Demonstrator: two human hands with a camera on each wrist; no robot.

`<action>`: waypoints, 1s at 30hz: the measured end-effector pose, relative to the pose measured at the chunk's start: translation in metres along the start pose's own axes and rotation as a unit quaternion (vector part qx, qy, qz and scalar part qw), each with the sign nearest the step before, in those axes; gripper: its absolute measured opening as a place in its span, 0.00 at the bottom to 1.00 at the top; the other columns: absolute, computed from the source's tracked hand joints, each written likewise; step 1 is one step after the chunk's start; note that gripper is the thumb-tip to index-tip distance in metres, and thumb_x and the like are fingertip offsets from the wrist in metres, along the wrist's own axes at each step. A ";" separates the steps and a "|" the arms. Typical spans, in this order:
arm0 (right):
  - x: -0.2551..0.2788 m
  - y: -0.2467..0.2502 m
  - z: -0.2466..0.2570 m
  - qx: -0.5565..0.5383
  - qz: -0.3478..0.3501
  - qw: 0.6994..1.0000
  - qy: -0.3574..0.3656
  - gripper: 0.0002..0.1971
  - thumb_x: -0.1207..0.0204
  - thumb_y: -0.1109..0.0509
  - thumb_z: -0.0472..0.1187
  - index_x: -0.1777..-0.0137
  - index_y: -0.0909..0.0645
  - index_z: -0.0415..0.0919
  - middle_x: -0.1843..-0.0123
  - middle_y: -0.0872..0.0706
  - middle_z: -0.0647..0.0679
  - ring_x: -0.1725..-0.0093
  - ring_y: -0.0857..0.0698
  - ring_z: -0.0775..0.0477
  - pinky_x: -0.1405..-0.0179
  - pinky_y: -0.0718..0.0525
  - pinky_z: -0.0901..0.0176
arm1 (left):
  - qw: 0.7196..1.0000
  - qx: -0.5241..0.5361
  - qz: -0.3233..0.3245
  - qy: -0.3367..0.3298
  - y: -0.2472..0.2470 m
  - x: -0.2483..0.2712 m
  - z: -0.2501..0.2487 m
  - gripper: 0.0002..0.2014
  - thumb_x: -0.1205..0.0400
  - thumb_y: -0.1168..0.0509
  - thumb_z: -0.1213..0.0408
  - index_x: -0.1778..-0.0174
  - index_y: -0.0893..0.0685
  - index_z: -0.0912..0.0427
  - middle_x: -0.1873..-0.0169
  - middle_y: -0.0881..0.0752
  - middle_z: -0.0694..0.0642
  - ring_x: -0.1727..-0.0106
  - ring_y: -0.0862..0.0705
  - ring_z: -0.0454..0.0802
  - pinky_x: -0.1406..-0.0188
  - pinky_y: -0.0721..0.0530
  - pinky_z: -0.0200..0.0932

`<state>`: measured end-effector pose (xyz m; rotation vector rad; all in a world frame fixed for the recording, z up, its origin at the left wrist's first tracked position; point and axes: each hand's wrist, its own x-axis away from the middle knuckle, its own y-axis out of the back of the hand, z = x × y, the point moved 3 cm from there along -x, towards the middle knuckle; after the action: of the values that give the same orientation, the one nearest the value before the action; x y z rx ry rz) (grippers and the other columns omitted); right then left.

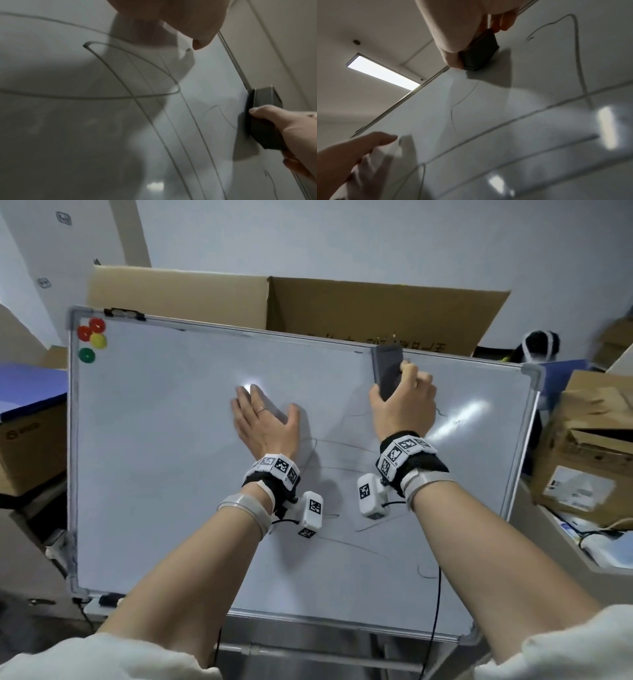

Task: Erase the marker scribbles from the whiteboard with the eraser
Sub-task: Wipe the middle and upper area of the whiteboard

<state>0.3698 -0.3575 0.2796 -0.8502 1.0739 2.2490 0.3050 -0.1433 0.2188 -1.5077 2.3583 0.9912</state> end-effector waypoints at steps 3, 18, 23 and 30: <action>0.013 -0.010 0.008 0.026 0.033 0.990 0.134 0.31 0.31 0.24 0.54 0.27 0.23 0.50 0.42 0.18 0.43 0.45 0.21 0.37 0.51 0.20 0.48 | 1.000 -0.009 -0.001 0.003 -0.003 0.001 0.002 0.41 0.23 0.41 0.43 0.15 0.46 0.53 0.14 0.51 0.50 0.14 0.56 0.51 0.15 0.54 0.52; 0.027 -0.005 -0.037 -0.002 0.067 0.992 0.103 0.30 0.33 0.21 0.52 0.30 0.22 0.57 0.40 0.19 0.48 0.42 0.23 0.39 0.43 0.26 0.47 | 0.998 -0.032 -0.027 0.046 -0.014 0.009 -0.003 0.37 0.21 0.43 0.45 0.15 0.43 0.50 0.14 0.48 0.49 0.13 0.53 0.49 0.15 0.54 0.53; 0.039 -0.005 -0.043 -0.022 0.116 0.978 0.169 0.30 0.36 0.20 0.52 0.31 0.20 0.57 0.42 0.18 0.50 0.44 0.22 0.40 0.42 0.28 0.50 | 0.998 -0.032 -0.027 0.056 -0.020 0.018 -0.012 0.39 0.21 0.44 0.46 0.14 0.46 0.55 0.14 0.50 0.50 0.13 0.54 0.49 0.15 0.55 0.53; 0.027 0.011 -0.067 0.019 0.090 0.986 0.138 0.30 0.32 0.23 0.53 0.28 0.24 0.57 0.40 0.18 0.48 0.42 0.23 0.39 0.43 0.26 0.47 | 0.999 -0.033 -0.006 0.005 -0.032 0.042 -0.036 0.40 0.21 0.42 0.49 0.14 0.48 0.56 0.14 0.52 0.51 0.13 0.56 0.50 0.15 0.57 0.52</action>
<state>0.3649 -0.4135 0.2326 -1.1117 1.3630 2.2932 0.3195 -0.2050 0.2125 -1.5534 2.3419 1.0717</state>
